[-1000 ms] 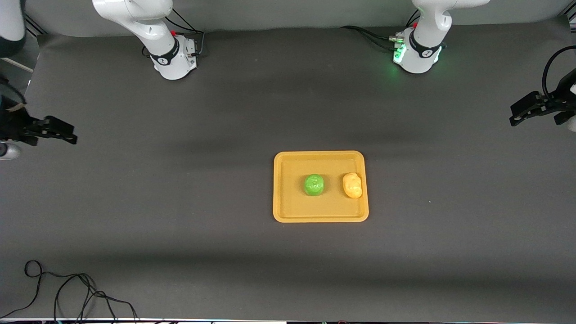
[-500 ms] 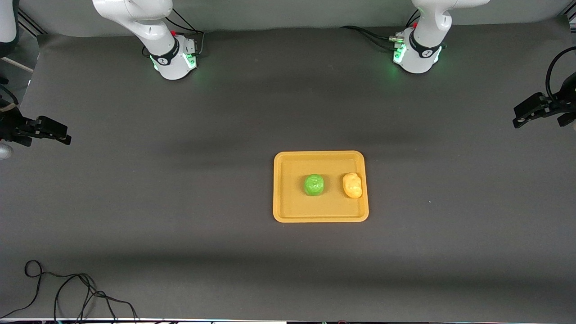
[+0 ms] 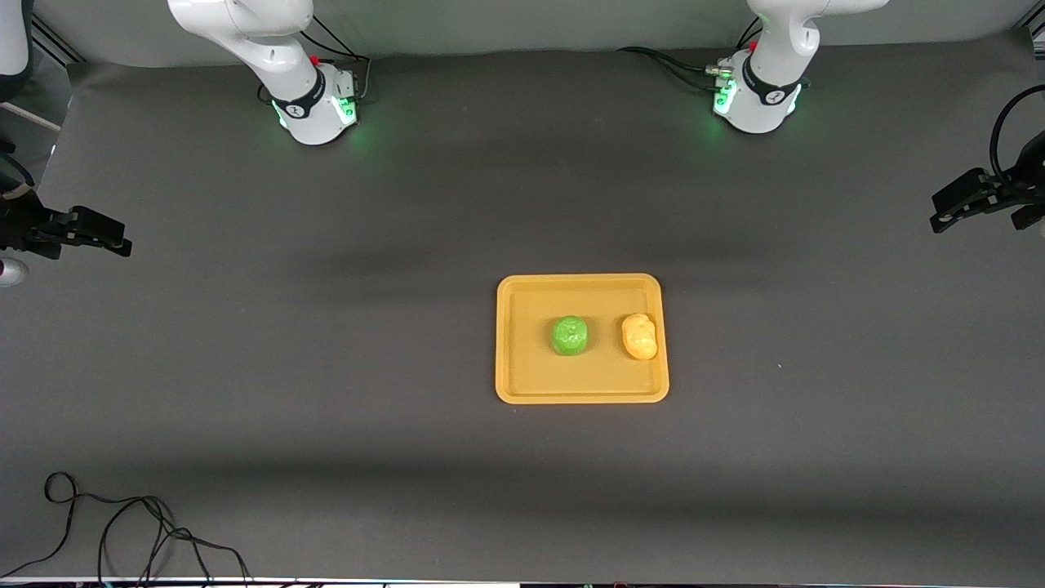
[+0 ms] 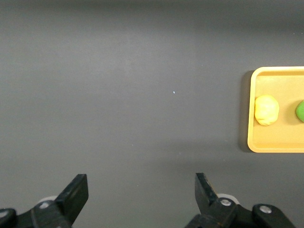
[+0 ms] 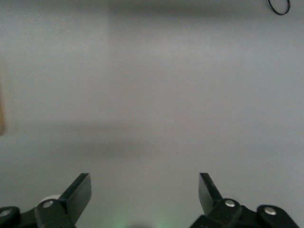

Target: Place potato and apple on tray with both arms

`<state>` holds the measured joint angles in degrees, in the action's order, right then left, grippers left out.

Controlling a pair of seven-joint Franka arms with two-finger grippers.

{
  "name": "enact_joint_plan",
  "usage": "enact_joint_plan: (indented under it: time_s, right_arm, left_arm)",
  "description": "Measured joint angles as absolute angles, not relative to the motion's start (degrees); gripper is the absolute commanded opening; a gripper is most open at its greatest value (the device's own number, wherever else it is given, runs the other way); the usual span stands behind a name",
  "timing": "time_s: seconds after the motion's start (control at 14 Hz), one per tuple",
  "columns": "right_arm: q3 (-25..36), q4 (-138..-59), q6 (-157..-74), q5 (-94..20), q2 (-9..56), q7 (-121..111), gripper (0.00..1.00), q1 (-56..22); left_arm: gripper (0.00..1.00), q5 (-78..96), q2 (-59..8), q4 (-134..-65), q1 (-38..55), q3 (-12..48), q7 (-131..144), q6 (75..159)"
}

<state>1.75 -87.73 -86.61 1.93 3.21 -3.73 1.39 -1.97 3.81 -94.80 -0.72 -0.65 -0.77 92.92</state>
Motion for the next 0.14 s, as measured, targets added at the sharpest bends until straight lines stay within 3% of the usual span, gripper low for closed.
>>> enact_joint_plan:
  time_s: [0.14]
  right_arm:
    - [1.75, -87.73, -86.59, 1.50, 3.19, -3.72, 1.00, 1.38]
  left_arm:
    - [1.00, -1.97, 3.79, -94.80, -0.72, -0.65, -0.78, 92.92]
